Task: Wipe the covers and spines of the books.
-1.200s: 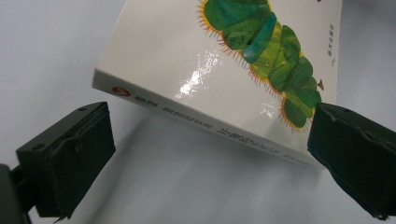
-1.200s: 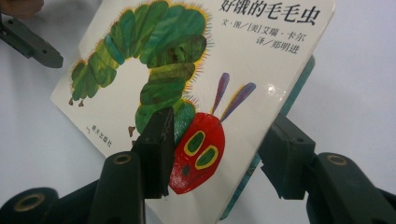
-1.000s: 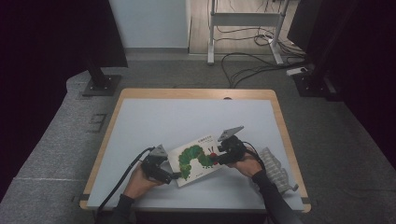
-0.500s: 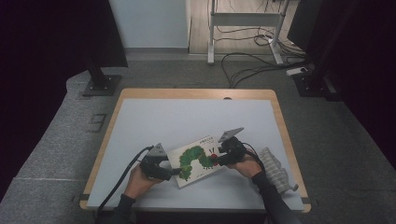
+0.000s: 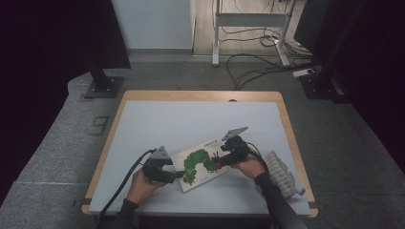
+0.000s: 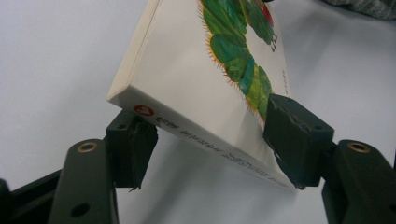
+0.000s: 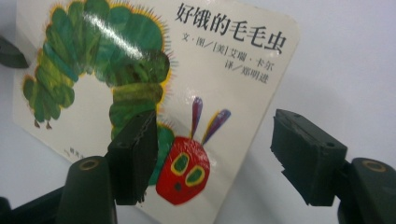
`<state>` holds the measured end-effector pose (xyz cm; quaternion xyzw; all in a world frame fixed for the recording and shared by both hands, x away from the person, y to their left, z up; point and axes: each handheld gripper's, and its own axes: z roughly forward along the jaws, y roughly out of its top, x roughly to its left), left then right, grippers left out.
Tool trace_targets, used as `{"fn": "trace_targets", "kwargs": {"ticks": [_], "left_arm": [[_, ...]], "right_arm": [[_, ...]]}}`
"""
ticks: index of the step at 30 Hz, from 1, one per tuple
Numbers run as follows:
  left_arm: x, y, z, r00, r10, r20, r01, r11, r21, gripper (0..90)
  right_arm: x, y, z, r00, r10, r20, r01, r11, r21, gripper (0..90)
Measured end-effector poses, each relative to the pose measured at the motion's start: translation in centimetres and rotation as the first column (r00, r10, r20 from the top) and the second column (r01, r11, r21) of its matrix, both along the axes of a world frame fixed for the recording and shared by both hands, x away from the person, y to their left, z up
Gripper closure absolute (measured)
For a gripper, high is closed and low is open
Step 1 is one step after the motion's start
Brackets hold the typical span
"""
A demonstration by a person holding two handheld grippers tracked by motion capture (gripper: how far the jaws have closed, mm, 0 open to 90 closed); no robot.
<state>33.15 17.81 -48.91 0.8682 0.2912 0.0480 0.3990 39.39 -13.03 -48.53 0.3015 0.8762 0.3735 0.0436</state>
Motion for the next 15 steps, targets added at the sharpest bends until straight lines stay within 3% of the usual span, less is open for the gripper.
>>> {"fn": "trace_targets", "kwargs": {"ticks": [3, 6, 10, 15], "left_arm": [[0.1, 0.1, 0.2, 0.9999, 0.004, -0.016, -0.004, 0.9999, -0.015, 39.3], [0.3, 0.3, 0.4, 0.9993, 0.000, -0.037, -0.001, 0.9996, -0.027, 42.5], [0.6, 0.5, 0.6, 0.9984, -0.004, -0.057, 0.001, 0.9991, -0.043, 46.0], [0.6, 0.6, 1.3, 0.9992, 0.013, -0.037, -0.014, 0.9995, -0.030, 49.8]], "right_arm": [[0.4, 0.2, -0.1, 0.9991, 0.009, -0.043, -0.007, 0.999, 0.038, 33.0], [0.6, 0.4, 0.0, 0.9986, -0.001, -0.052, 0.003, 0.999, 0.039, 35.4], [0.4, 0.4, 0.2, 0.9994, -0.012, -0.033, 0.013, 0.999, 0.029, 37.6], [0.3, 0.1, 0.5, 0.9996, -0.025, -0.017, 0.025, 0.998, 0.052, 43.1]]}}
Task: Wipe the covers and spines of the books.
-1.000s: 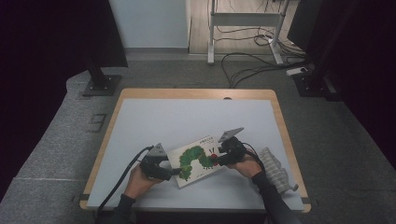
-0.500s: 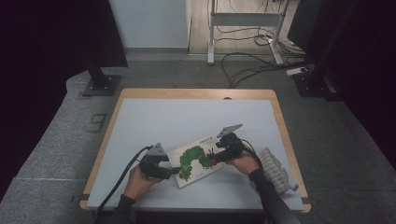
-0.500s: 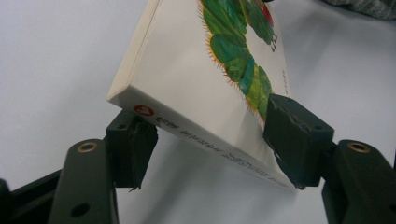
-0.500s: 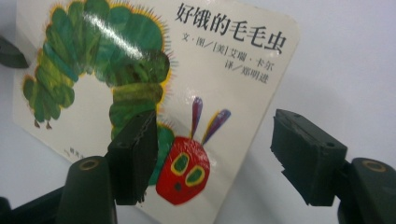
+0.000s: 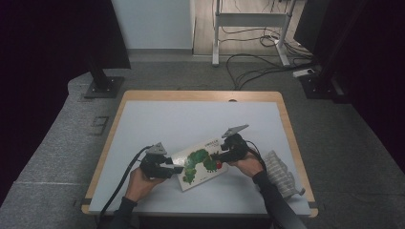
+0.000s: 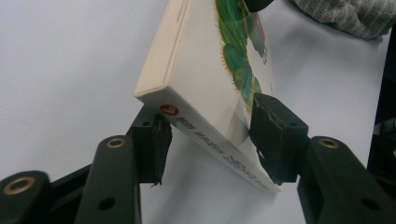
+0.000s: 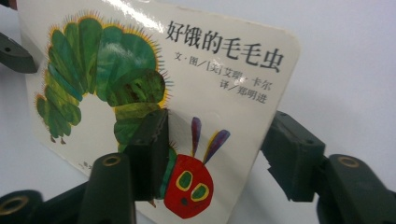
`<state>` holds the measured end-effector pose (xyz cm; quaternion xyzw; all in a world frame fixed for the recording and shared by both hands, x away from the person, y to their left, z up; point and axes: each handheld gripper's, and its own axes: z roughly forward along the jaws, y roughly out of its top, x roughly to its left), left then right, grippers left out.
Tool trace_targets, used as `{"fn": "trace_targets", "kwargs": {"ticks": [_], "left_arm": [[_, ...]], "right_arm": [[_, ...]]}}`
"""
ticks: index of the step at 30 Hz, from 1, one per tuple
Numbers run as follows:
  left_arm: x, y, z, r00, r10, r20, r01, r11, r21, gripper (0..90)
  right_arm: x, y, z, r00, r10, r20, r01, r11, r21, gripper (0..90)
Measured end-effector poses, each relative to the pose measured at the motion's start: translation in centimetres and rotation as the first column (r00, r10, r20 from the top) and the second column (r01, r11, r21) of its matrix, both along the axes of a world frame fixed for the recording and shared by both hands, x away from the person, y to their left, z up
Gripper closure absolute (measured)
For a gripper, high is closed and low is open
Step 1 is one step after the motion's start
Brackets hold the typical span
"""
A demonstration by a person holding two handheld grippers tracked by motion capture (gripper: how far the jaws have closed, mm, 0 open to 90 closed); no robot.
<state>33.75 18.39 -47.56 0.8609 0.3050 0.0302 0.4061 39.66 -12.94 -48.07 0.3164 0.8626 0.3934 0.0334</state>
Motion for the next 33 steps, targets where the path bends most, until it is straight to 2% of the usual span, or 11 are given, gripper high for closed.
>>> {"fn": "trace_targets", "kwargs": {"ticks": [5, 18, 24, 29, 33], "left_arm": [[0.0, 0.1, 0.9, 0.9996, 0.019, 0.019, -0.020, 0.9996, 0.021, 54.2], [0.1, 0.4, 2.5, 0.9965, 0.040, 0.073, -0.042, 0.9985, 0.035, 66.4], [0.1, 0.7, 3.0, 0.9928, 0.054, 0.107, -0.059, 0.9971, 0.047, 66.9], [0.2, 1.1, 3.3, 0.9885, 0.067, 0.136, -0.072, 0.9967, 0.036, 66.3], [0.5, 1.1, 3.1, 0.9854, 0.078, 0.151, -0.088, 0.9944, 0.058, 65.3]], "right_arm": [[0.0, 0.1, 0.4, 0.9995, -0.010, 0.029, 0.009, 1.000, 0.017, 45.6], [-0.2, 0.4, 1.5, 0.9962, -0.032, 0.081, 0.029, 0.999, 0.038, 48.9], [-0.4, 0.9, 1.7, 0.9932, -0.034, 0.111, 0.031, 0.999, 0.032, 49.0], [-0.2, 1.3, 2.1, 0.9898, -0.040, 0.137, 0.035, 0.999, 0.039, 48.9], [0.0, 1.6, 2.2, 0.9854, -0.052, 0.162, 0.047, 0.998, 0.038, 48.6]]}}
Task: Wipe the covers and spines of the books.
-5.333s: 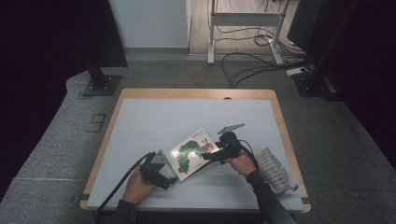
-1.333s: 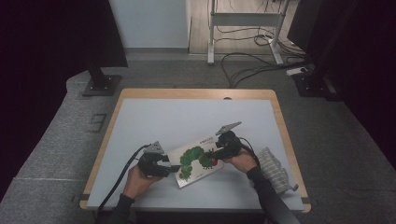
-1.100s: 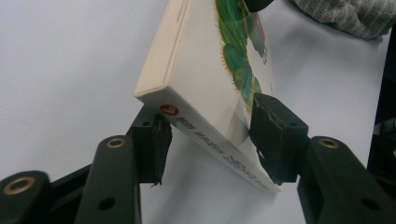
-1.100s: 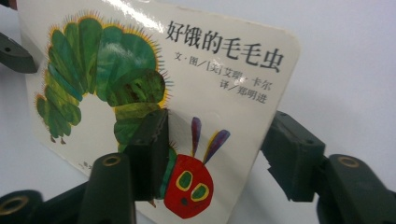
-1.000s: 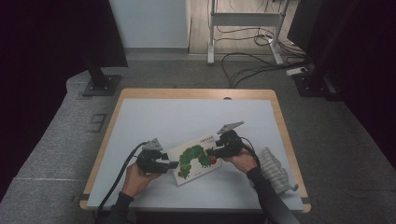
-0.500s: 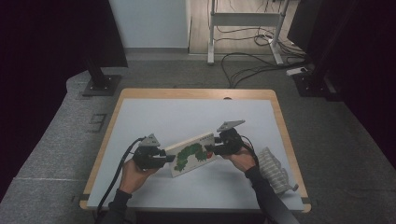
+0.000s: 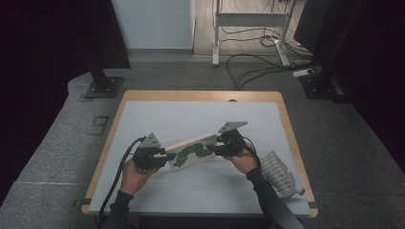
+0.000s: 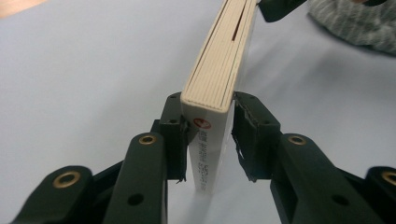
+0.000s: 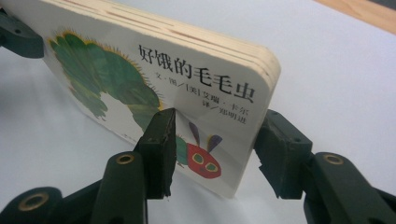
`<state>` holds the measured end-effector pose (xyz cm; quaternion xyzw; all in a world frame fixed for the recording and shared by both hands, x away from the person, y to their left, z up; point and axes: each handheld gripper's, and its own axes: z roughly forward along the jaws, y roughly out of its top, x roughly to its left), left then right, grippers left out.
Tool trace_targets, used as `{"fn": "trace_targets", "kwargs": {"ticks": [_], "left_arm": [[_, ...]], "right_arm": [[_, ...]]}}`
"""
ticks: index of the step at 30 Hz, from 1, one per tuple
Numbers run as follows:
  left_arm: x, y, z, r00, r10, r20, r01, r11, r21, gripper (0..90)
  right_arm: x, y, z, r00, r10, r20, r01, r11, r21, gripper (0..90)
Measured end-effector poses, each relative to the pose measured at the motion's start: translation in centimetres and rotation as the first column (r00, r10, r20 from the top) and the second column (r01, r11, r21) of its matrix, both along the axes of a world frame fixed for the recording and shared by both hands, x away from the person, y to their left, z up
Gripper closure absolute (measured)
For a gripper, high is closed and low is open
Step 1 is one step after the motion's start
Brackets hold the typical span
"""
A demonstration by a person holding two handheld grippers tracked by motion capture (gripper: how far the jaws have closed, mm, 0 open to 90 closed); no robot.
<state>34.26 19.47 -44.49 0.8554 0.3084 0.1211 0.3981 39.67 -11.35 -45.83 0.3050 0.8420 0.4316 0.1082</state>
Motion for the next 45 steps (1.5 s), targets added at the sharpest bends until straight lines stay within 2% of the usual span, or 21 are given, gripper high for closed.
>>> {"fn": "trace_targets", "kwargs": {"ticks": [2, 7, 10, 16, 29, 36, 45], "left_arm": [[0.0, -0.1, -0.2, 1.0000, 0.001, 0.001, -0.001, 0.9998, 0.017, 64.4], [-0.2, -0.3, -0.2, 0.9996, -0.027, 0.009, 0.027, 0.9995, -0.015, 64.6], [-0.3, -0.3, -0.2, 0.9993, -0.037, 0.005, 0.037, 0.9992, -0.012, 61.8], [-0.6, 0.0, -0.1, 0.9993, -0.038, 0.005, 0.038, 0.9993, 0.001, 57.6], [-0.5, 0.2, -0.3, 0.9992, -0.039, 0.005, 0.039, 0.9992, -0.008, 63.7], [-0.5, 0.3, -0.3, 0.9993, -0.036, 0.012, 0.036, 0.9993, -0.005, 62.6], [-0.4, 0.2, -0.3, 0.9991, -0.040, 0.013, 0.040, 0.9992, -0.008, 60.0]], "right_arm": [[0.0, 0.2, -0.1, 1.0000, 0.000, 0.002, 0.000, 1.000, -0.010, 48.4], [0.0, 0.0, -0.4, 1.0000, -0.003, 0.007, 0.003, 1.000, -0.022, 48.0], [-0.1, -0.3, -0.3, 1.0000, -0.006, 0.000, 0.006, 1.000, -0.003, 48.8], [-0.2, -0.5, -0.3, 1.0000, -0.003, -0.005, 0.003, 1.000, 0.000, 48.1], [-0.3, -0.2, -0.4, 1.0000, 0.005, -0.004, -0.005, 1.000, -0.023, 42.6], [-0.9, -0.7, -0.1, 0.9999, 0.008, 0.010, -0.007, 0.999, -0.038, 38.1], [-1.8, -2.1, 0.7, 0.9994, -0.021, 0.027, 0.022, 0.998, -0.062, 29.0]]}}
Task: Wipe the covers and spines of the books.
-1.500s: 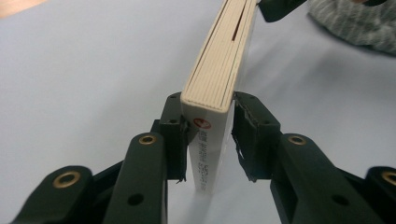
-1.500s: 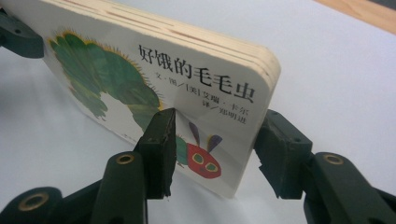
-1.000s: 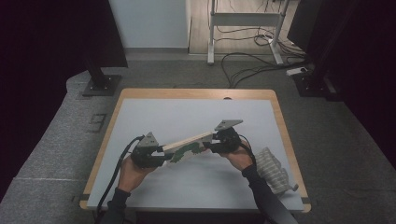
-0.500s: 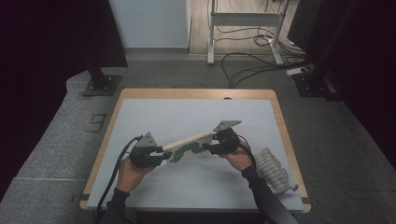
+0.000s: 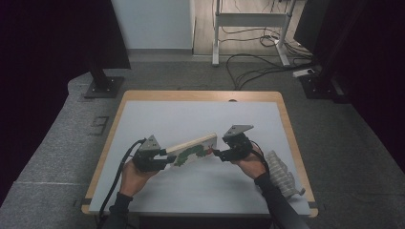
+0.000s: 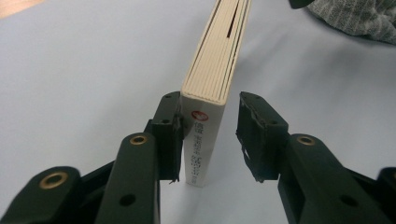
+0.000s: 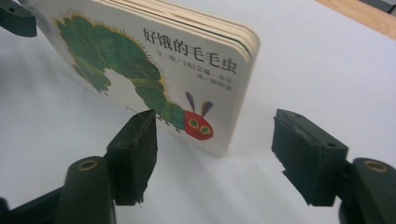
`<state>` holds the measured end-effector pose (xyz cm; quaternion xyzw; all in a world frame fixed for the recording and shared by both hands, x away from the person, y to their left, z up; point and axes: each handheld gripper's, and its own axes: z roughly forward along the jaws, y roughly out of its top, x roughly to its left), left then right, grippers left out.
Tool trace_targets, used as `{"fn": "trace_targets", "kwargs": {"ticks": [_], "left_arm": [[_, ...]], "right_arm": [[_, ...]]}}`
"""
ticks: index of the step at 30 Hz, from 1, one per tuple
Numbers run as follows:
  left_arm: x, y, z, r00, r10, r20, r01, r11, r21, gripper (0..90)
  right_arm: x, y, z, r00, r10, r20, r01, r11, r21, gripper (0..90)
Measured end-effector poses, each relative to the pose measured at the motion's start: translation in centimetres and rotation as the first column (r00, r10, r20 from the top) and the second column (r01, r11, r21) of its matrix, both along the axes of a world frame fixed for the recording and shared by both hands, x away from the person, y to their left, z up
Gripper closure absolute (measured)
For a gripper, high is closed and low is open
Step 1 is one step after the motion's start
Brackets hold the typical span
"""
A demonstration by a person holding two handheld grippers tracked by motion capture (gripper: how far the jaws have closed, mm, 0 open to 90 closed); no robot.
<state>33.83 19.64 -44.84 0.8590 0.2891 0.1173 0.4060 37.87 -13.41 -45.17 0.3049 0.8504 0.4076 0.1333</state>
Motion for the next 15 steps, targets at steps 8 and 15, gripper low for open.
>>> {"fn": "trace_targets", "kwargs": {"ticks": [8, 15], "left_arm": [[0.1, 0.0, 0.0, 1.0000, -0.004, -0.005, 0.004, 1.0000, -0.004, 57.7], [0.1, 0.0, -0.1, 1.0000, -0.004, -0.007, 0.004, 1.0000, -0.003, 57.4]], "right_arm": [[-1.0, -1.5, 0.8, 0.9998, -0.018, 0.003, 0.018, 1.000, -0.009, 24.3], [-2.0, -3.3, 1.6, 0.9995, -0.031, 0.007, 0.031, 0.999, -0.014, 22.0]]}}
